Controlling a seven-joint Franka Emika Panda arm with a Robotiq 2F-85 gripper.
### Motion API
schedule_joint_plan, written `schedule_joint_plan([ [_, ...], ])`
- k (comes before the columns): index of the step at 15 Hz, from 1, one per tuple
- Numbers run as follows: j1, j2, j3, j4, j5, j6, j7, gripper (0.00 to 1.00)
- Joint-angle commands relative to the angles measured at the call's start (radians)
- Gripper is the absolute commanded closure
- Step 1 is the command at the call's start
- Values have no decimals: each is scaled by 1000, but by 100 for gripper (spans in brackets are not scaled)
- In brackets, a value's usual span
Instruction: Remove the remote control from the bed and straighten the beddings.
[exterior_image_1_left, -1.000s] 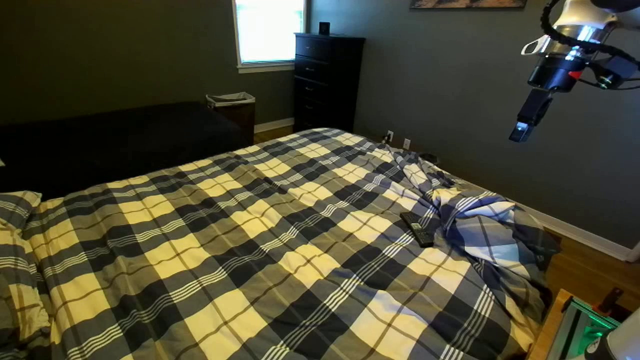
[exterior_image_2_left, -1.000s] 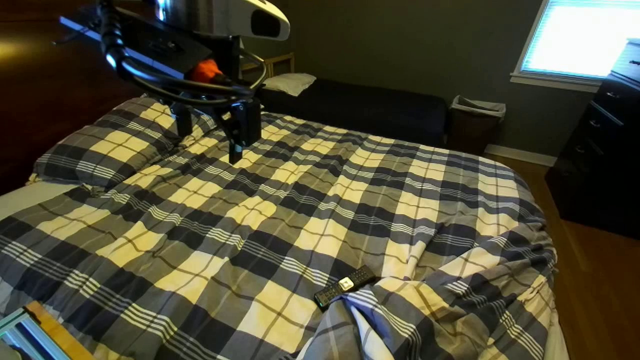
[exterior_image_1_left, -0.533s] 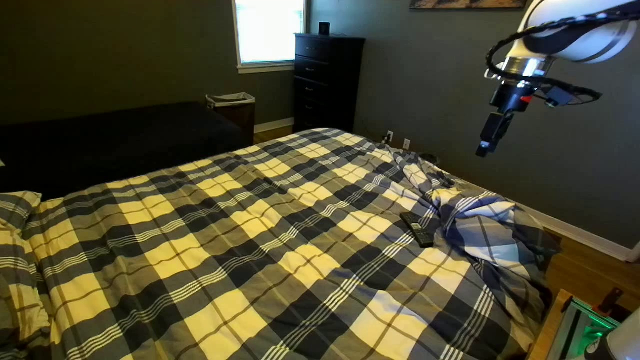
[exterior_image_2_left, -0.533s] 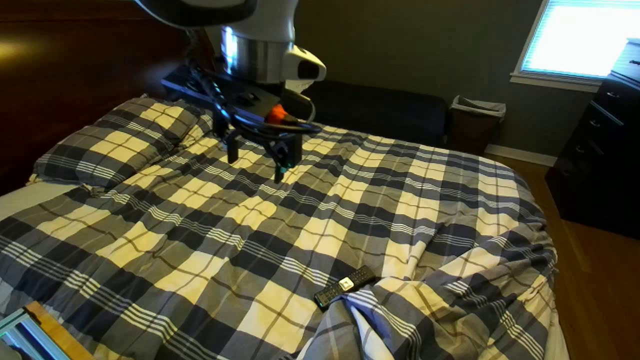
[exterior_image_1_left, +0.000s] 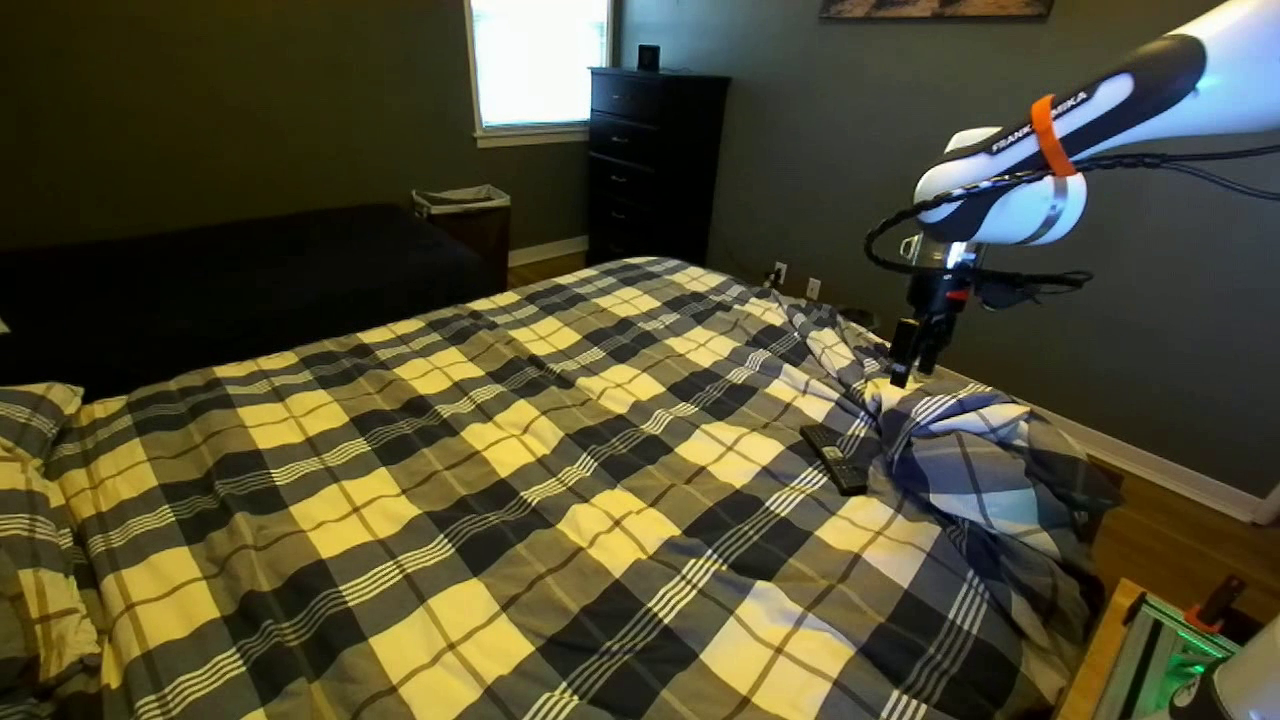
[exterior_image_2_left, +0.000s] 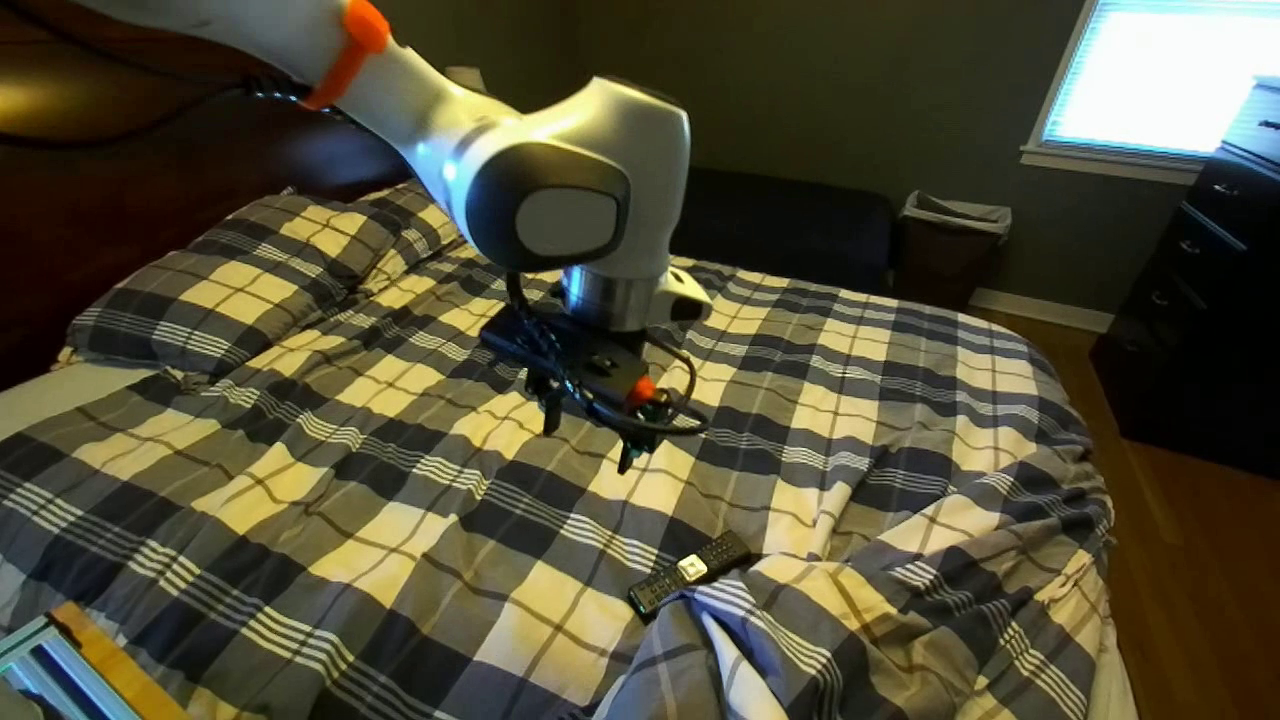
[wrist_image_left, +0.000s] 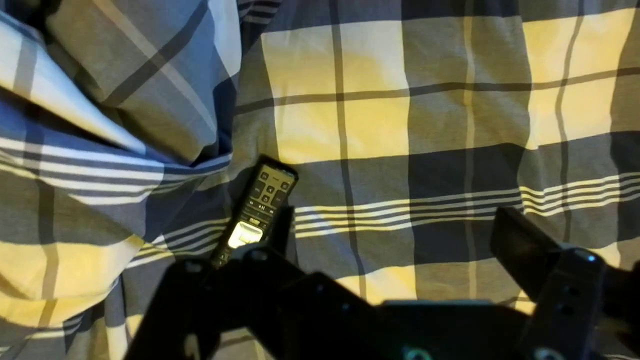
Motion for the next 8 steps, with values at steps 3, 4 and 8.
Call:
schedule_joint_plan([
  [3, -93, 123, 74, 34, 70, 31, 13, 0],
  [4, -107, 151, 83, 43, 71, 35, 12, 0],
  [8, -112, 139, 96, 44, 72, 35, 11, 0],
])
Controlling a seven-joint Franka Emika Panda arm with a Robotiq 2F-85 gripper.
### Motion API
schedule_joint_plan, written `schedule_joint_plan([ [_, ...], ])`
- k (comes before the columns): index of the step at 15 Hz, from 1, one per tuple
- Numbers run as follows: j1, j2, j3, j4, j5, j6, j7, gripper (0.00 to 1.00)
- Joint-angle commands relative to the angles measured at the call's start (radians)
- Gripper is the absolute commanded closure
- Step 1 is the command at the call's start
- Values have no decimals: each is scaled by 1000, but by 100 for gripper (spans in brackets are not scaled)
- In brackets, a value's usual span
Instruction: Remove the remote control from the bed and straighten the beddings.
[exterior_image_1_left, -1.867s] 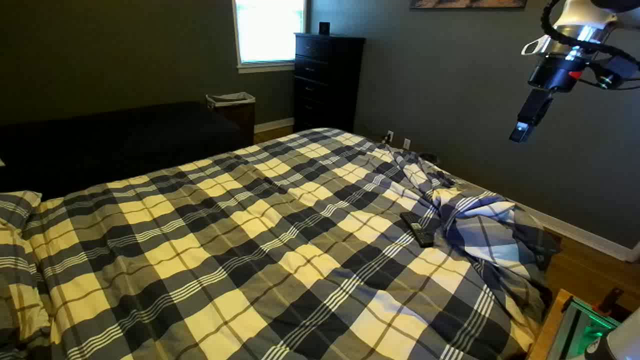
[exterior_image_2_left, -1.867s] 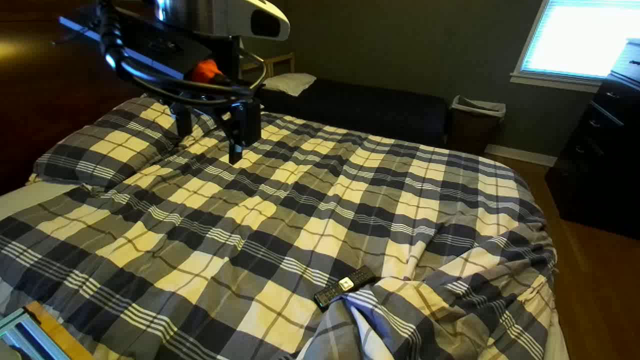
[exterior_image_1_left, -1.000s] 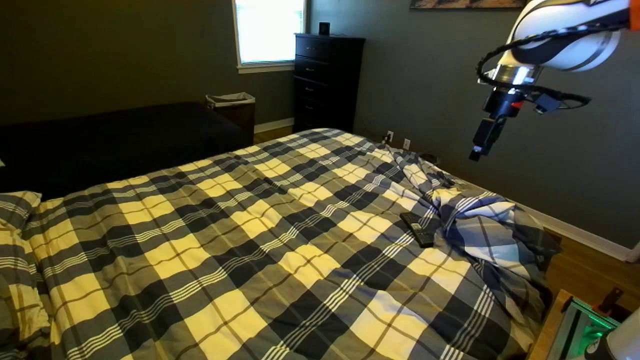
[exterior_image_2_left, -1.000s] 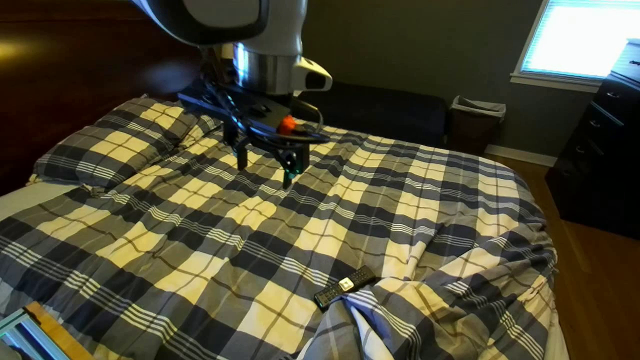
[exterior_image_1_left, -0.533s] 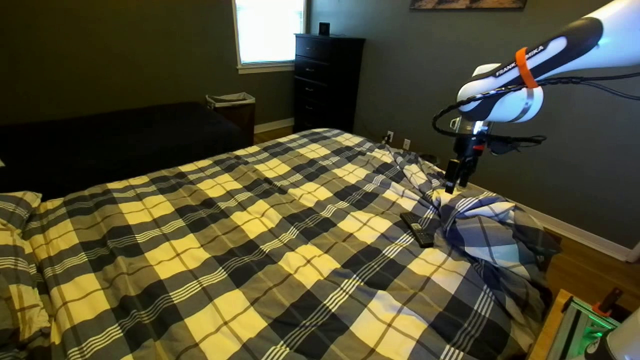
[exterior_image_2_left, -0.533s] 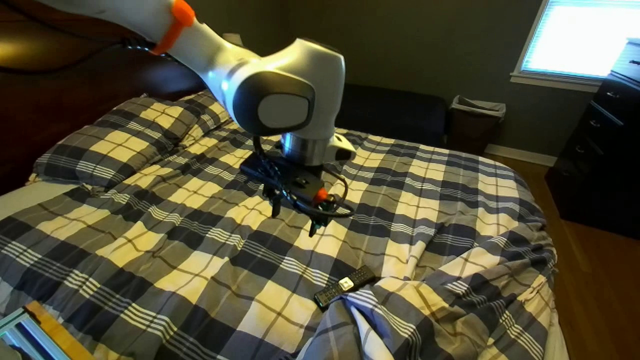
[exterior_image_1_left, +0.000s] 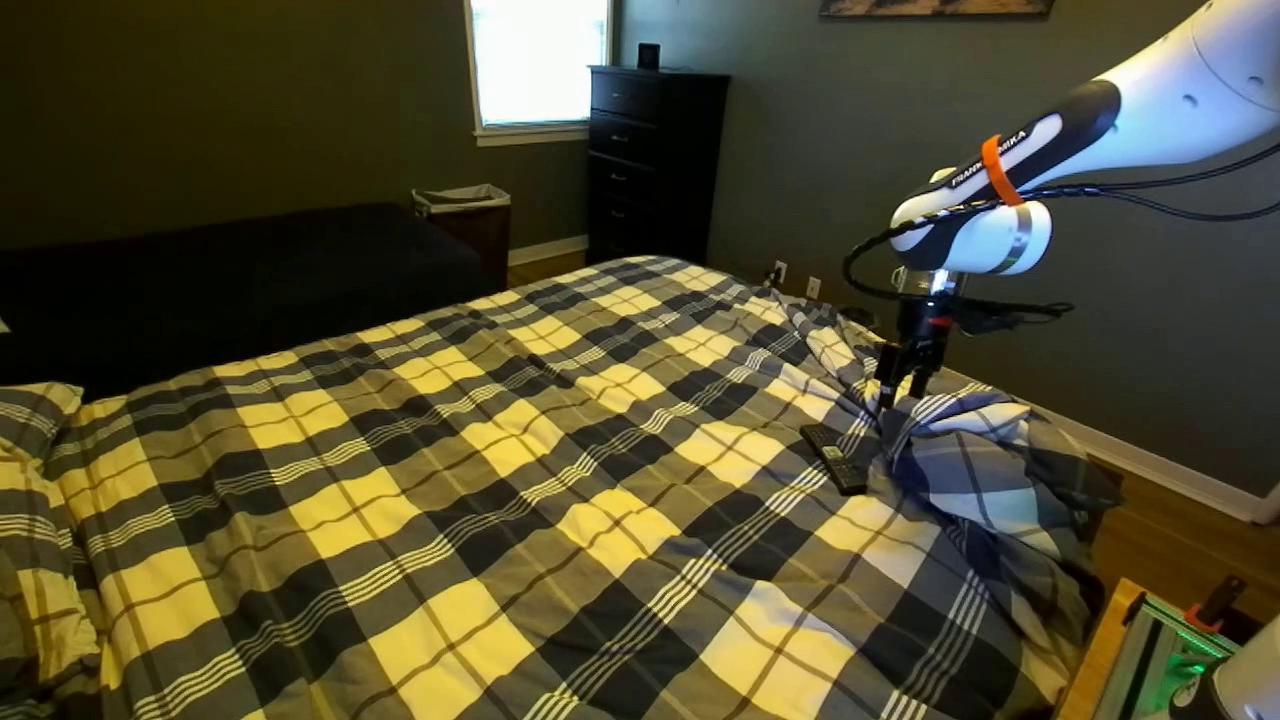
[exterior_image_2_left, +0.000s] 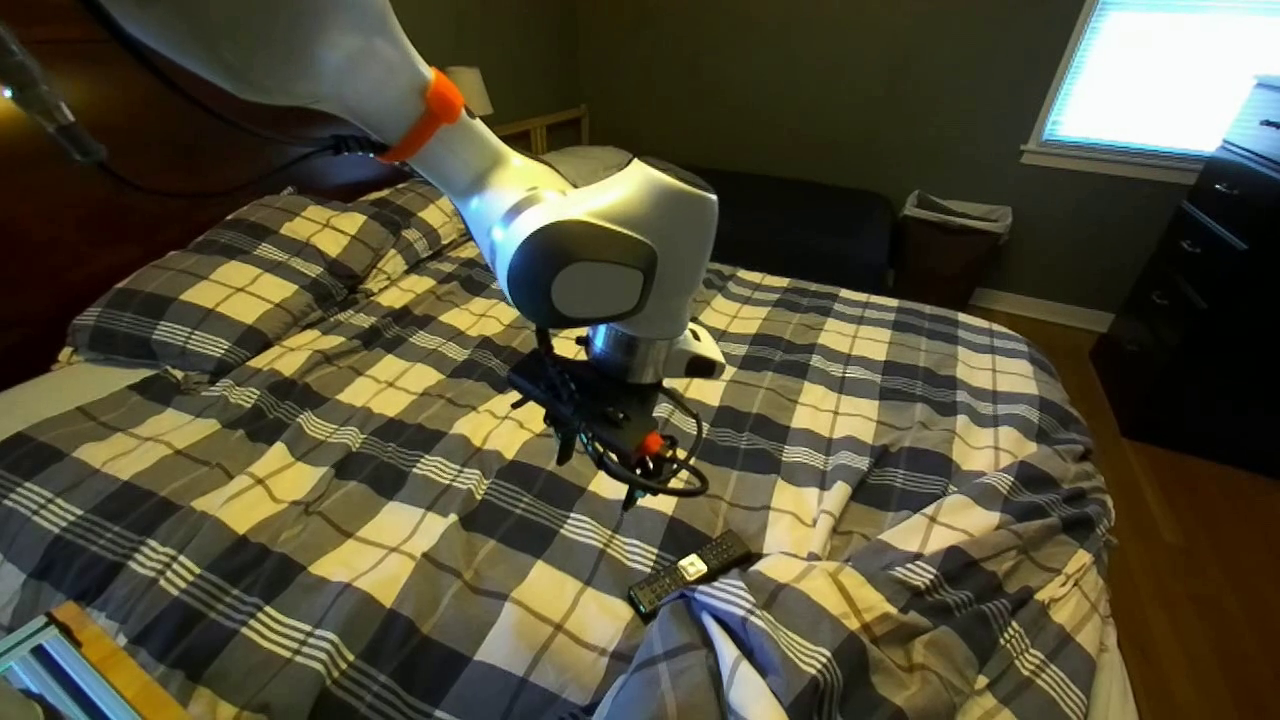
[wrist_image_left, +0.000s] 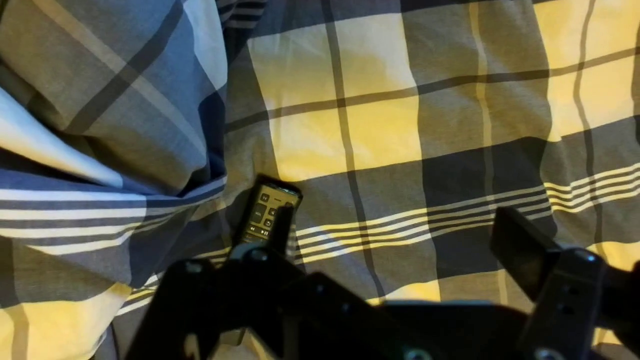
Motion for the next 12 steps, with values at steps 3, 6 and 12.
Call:
schedule_joint_plan([
  [3, -53, 129, 42, 53, 11, 125, 89, 0],
  [6, -86, 239, 63, 80, 39, 265, 146, 0],
  [12, -141, 459, 121, 197, 34, 395, 274, 0],
])
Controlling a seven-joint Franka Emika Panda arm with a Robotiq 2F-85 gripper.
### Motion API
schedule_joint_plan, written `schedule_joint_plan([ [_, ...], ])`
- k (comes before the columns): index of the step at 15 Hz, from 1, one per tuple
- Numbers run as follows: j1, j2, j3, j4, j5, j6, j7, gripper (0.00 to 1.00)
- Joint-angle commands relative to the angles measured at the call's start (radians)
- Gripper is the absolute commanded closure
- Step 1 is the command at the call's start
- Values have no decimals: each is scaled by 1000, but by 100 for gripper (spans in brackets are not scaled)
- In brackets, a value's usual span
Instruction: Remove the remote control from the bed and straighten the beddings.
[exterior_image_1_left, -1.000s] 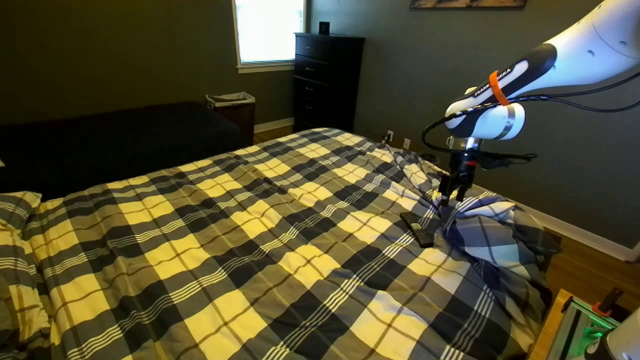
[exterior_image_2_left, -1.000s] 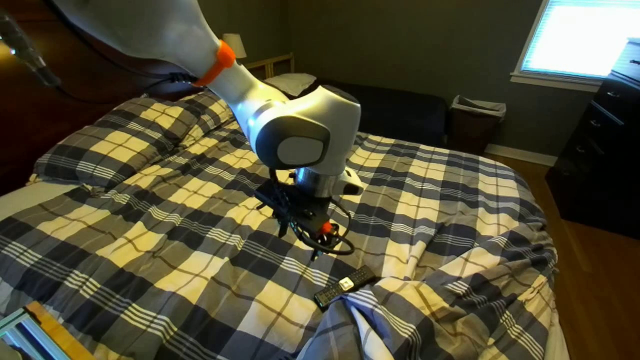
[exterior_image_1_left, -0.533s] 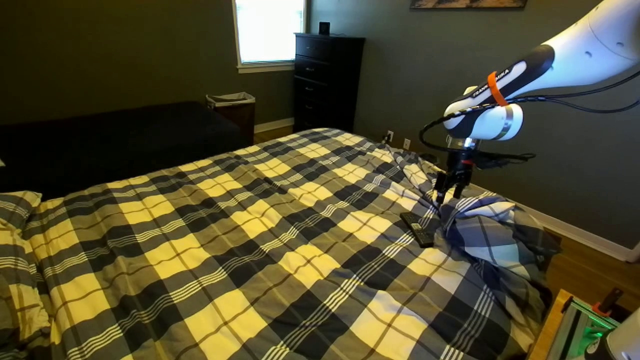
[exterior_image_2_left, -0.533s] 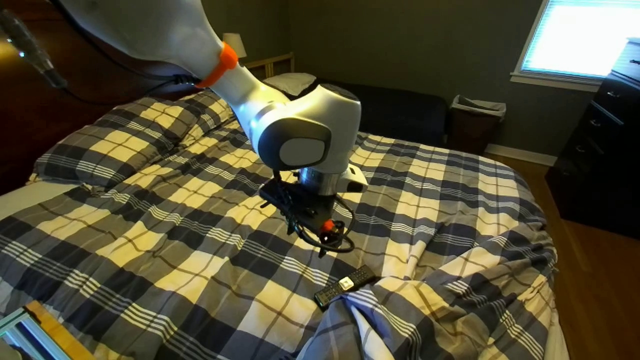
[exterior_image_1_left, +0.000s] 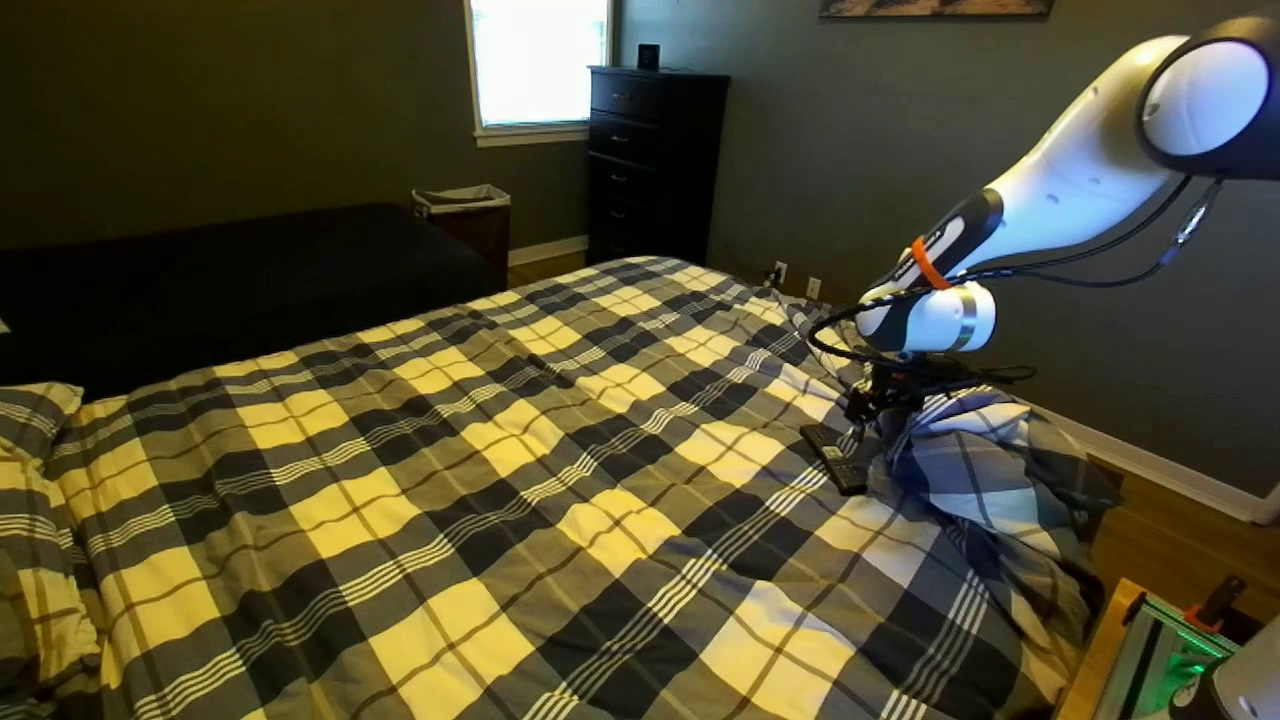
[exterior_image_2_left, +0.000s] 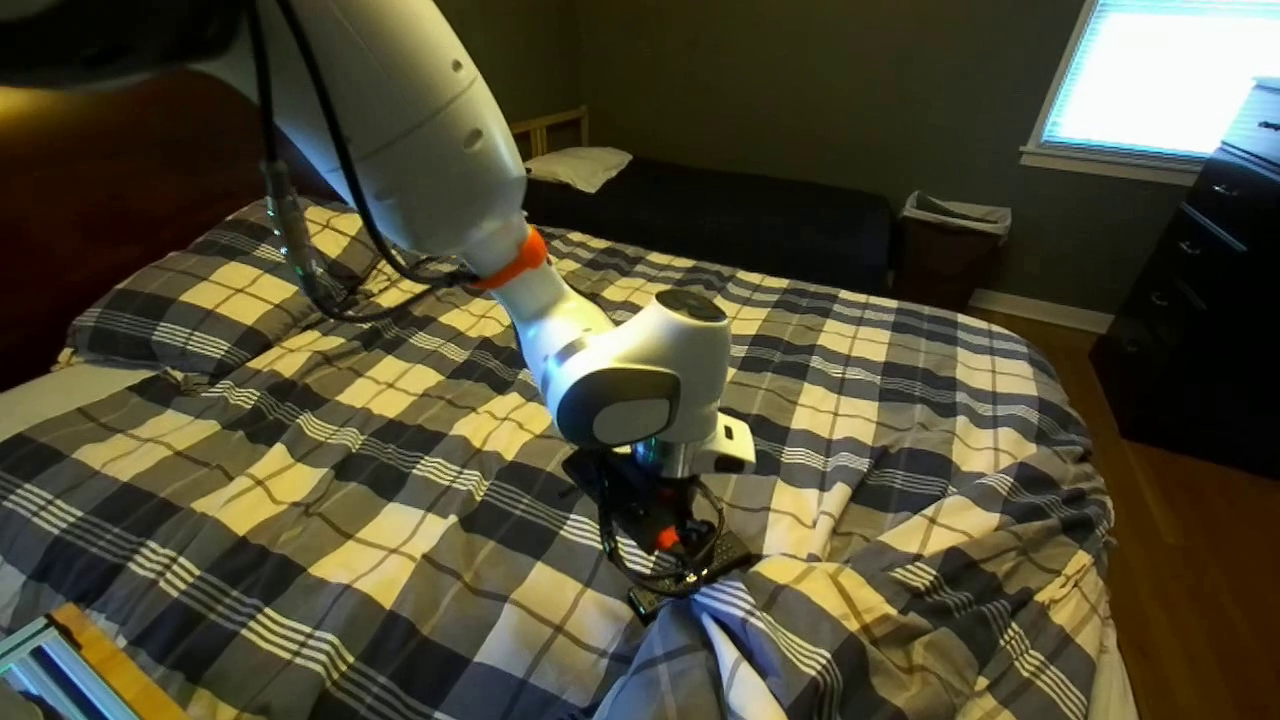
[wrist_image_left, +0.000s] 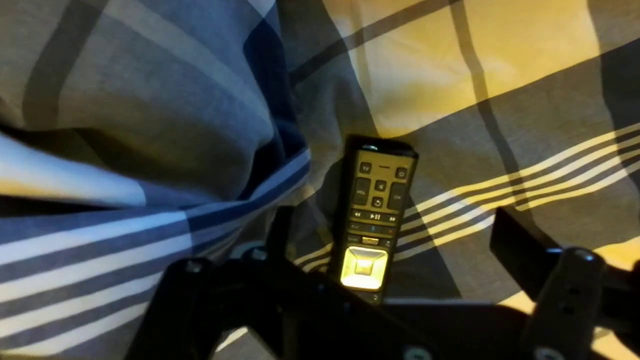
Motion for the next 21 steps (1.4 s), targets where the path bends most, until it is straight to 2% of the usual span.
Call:
schedule_joint_plan([
  [1, -36, 143, 40, 119, 2, 39, 86, 0],
  [7, -31, 289, 43, 270, -13, 38, 192, 0],
  [14, -36, 400, 54, 383, -15, 27, 229, 0],
  [15, -37, 411, 54, 395, -16, 26, 231, 7],
  [18, -42, 434, 55, 417, -16, 26, 230, 42],
  [21, -50, 445, 57, 430, -14, 23, 227, 65],
])
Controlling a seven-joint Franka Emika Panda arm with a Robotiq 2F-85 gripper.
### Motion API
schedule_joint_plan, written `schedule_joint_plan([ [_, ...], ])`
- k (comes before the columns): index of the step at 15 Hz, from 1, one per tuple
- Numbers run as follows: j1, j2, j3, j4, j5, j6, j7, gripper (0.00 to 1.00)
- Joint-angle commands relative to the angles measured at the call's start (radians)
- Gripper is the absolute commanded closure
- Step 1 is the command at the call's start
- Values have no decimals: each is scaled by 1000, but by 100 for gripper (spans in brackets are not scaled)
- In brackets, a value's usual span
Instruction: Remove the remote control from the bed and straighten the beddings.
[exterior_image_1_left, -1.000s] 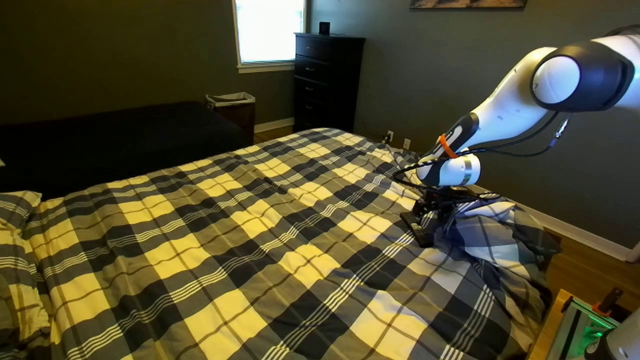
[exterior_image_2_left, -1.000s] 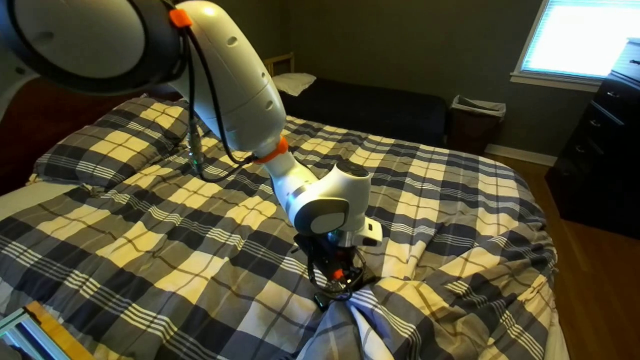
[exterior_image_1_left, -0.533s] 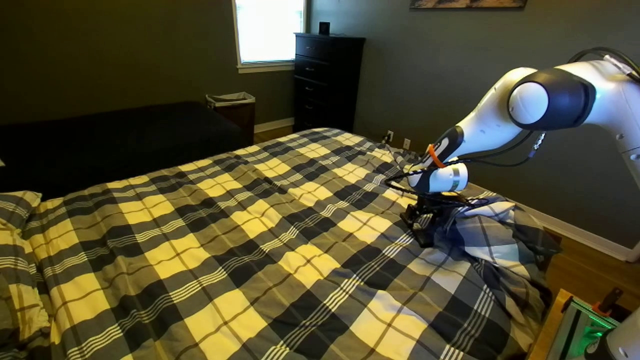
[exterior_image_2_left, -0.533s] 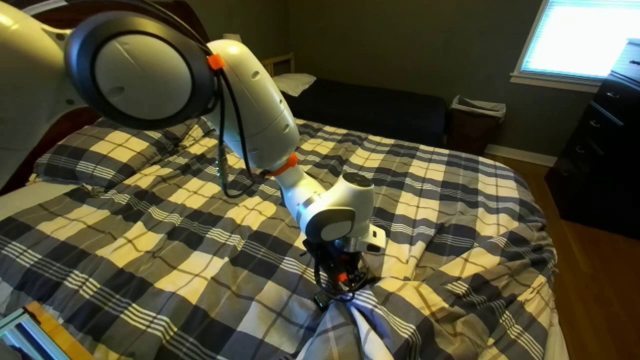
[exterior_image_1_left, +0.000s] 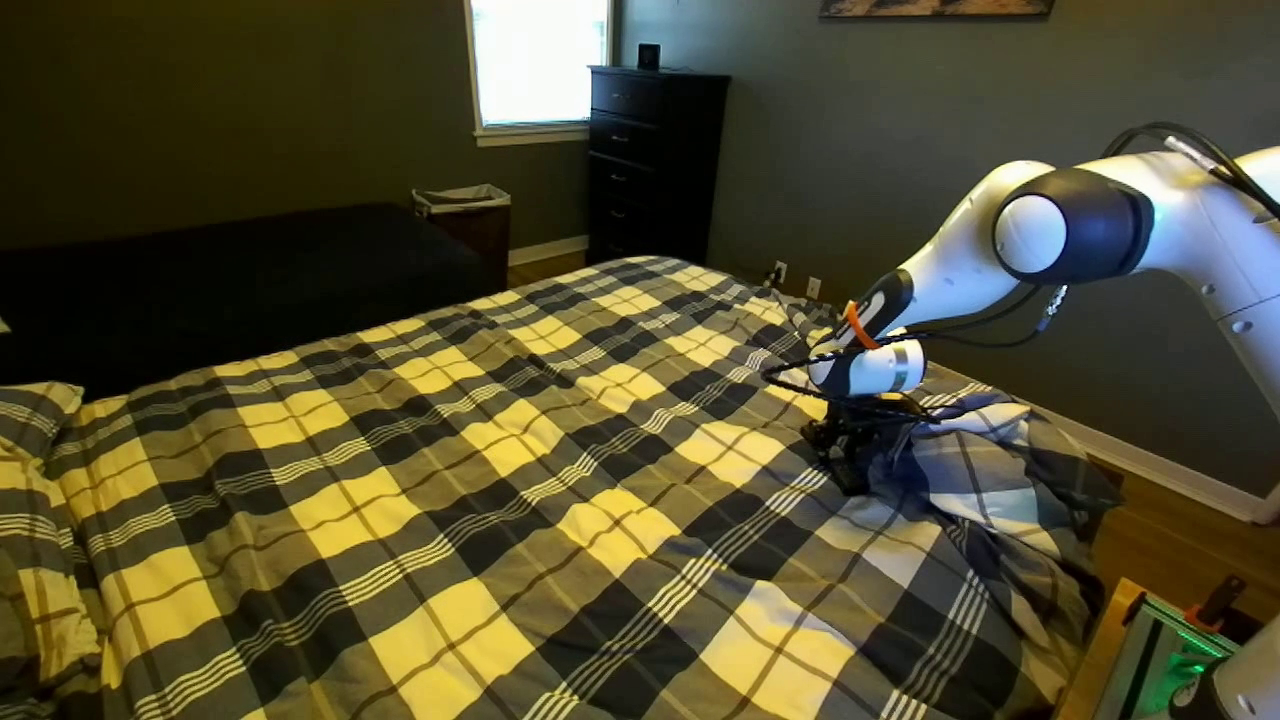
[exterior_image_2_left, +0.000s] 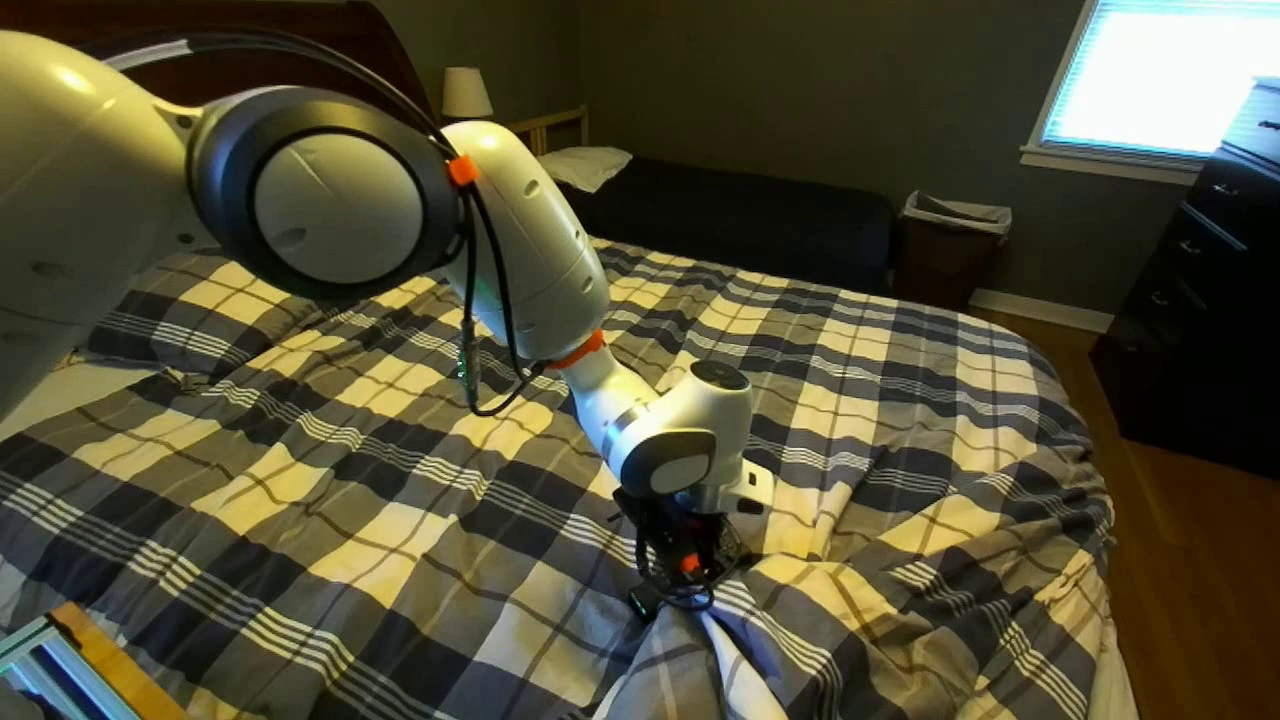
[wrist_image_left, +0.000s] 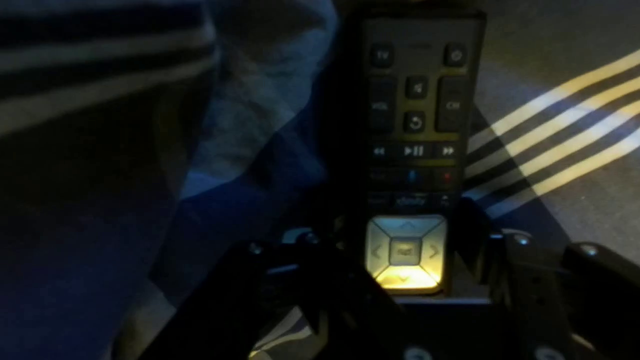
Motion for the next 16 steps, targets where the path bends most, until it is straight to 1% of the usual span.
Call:
schedule_joint_plan([
  [1, -27, 24, 16, 34, -11, -11, 19, 72],
  [3, -29, -5, 13, 11, -11, -7, 15, 72],
  [7, -44, -123, 11, -77, -8, 22, -6, 72],
  [9, -68, -201, 33, -123, -1, 19, -47, 72],
  [11, -65, -284, 22, -177, -8, 34, -57, 72],
  [15, -86, -451, 17, -275, -6, 56, -117, 72],
  [16, -83, -486, 0, -289, -15, 36, -114, 72],
])
